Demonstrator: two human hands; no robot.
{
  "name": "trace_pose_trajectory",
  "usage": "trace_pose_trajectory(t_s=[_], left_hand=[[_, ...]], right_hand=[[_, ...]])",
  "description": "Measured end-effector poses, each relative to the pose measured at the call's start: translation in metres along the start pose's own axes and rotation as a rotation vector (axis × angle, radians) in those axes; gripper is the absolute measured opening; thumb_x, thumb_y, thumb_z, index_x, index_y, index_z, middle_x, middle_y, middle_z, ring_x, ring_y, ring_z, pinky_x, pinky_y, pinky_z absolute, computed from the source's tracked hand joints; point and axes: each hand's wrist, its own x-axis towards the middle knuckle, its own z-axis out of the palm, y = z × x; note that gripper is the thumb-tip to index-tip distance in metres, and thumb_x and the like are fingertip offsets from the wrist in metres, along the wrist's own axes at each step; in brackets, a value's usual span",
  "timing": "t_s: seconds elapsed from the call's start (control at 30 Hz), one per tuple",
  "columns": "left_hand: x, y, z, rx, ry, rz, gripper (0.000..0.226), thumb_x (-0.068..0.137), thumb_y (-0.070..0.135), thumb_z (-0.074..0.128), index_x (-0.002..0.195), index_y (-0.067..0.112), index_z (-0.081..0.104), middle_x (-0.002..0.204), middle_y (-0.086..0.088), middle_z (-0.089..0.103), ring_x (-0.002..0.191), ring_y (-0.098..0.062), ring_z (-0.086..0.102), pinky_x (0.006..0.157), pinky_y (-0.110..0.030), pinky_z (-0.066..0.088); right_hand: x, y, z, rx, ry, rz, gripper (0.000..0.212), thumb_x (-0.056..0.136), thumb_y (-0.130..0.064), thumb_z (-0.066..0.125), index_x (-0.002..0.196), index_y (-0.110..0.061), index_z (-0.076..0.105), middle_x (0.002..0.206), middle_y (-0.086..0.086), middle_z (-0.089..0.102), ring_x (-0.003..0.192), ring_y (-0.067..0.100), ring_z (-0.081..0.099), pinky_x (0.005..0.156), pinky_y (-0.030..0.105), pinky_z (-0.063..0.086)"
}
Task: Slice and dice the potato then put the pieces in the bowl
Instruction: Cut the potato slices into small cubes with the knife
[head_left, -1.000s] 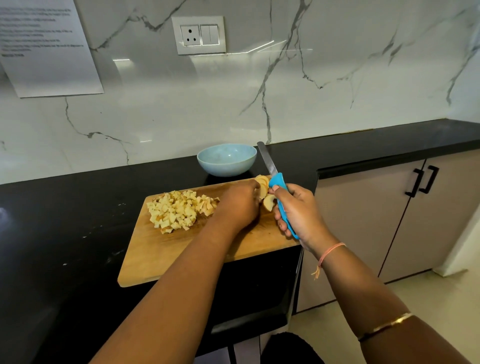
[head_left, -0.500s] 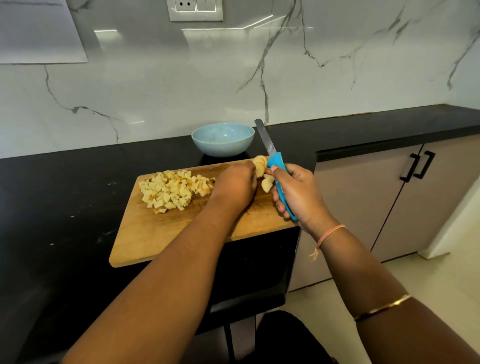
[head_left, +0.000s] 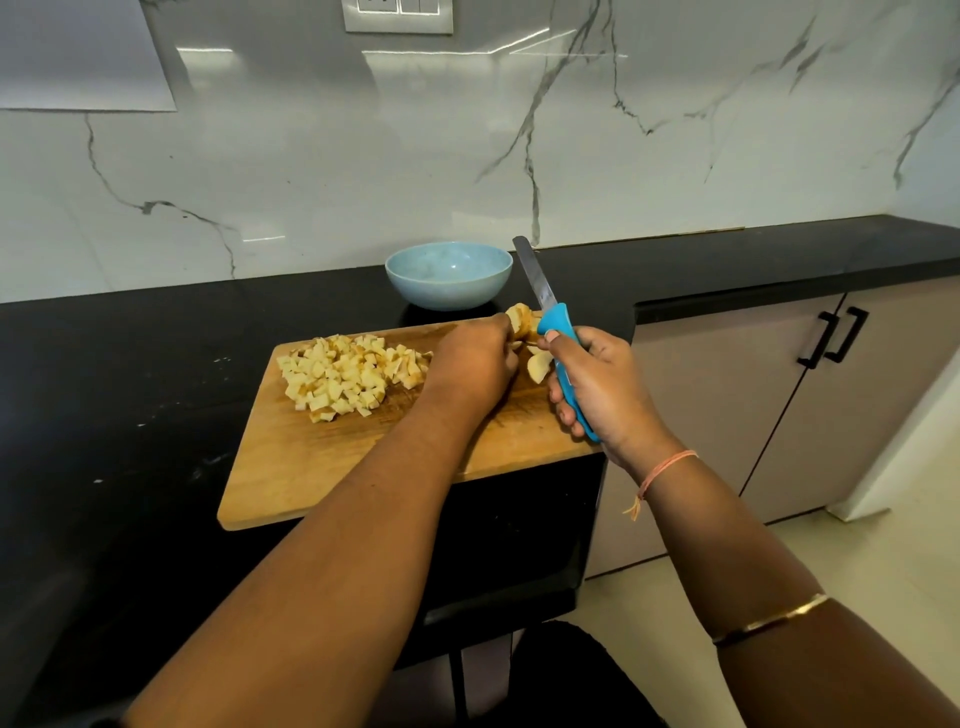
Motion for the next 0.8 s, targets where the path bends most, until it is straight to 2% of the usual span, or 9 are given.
trace_pose_trajectory(t_s=[0.17, 0.3, 0.47, 0.63, 0.8], left_hand=[[0.0, -0.003, -0.001, -0.013, 0.078, -0.012, 0.025, 0.098, 0.016, 0.047, 0.122, 0.015, 0.054, 0.1, -0.009, 0.065, 0.087, -0.021, 0.058, 0.076, -0.032, 0.048], [-0.003, -0.007, -0.004, -0.06, 0.16, -0.042, 0.022, 0.098, 0.013, 0.047, 0.116, 0.016, 0.059, 0.1, -0.008, 0.065, 0.09, -0.022, 0.059, 0.075, -0.032, 0.047], [-0.001, -0.011, -0.004, -0.063, 0.15, -0.097, 0.02, 0.094, 0.013, 0.049, 0.103, 0.012, 0.066, 0.101, -0.007, 0.067, 0.093, -0.021, 0.059, 0.079, -0.033, 0.048], [-0.002, -0.013, -0.002, -0.094, 0.177, -0.171, 0.013, 0.09, 0.02, 0.057, 0.097, 0.012, 0.066, 0.093, -0.004, 0.066, 0.087, -0.019, 0.059, 0.076, -0.031, 0.049], [-0.006, -0.018, -0.01, -0.227, 0.246, -0.193, 0.008, 0.092, 0.017, 0.059, 0.099, 0.012, 0.062, 0.093, 0.002, 0.062, 0.085, -0.011, 0.054, 0.073, -0.023, 0.04]], right_hand=[[0.001, 0.0, 0.0, 0.006, -0.003, 0.009, 0.024, 0.1, -0.03, 0.045, 0.107, -0.01, 0.057, 0.057, 0.003, 0.05, 0.035, 0.009, 0.041, 0.034, 0.018, 0.035], [0.0, 0.0, 0.0, -0.001, -0.002, 0.009, 0.023, 0.1, -0.031, 0.045, 0.104, -0.01, 0.055, 0.057, 0.004, 0.049, 0.035, 0.009, 0.041, 0.035, 0.018, 0.035], [0.0, -0.001, 0.0, -0.001, -0.007, 0.011, 0.024, 0.1, -0.031, 0.045, 0.106, -0.011, 0.056, 0.057, 0.003, 0.05, 0.035, 0.008, 0.041, 0.035, 0.018, 0.036], [0.0, -0.001, 0.0, -0.01, -0.005, 0.014, 0.025, 0.099, -0.032, 0.046, 0.108, -0.01, 0.055, 0.056, 0.002, 0.051, 0.035, 0.008, 0.041, 0.034, 0.019, 0.036], [-0.001, -0.004, 0.0, -0.028, -0.019, 0.031, 0.025, 0.099, -0.032, 0.046, 0.106, -0.01, 0.056, 0.057, 0.002, 0.051, 0.034, 0.008, 0.041, 0.034, 0.019, 0.036]])
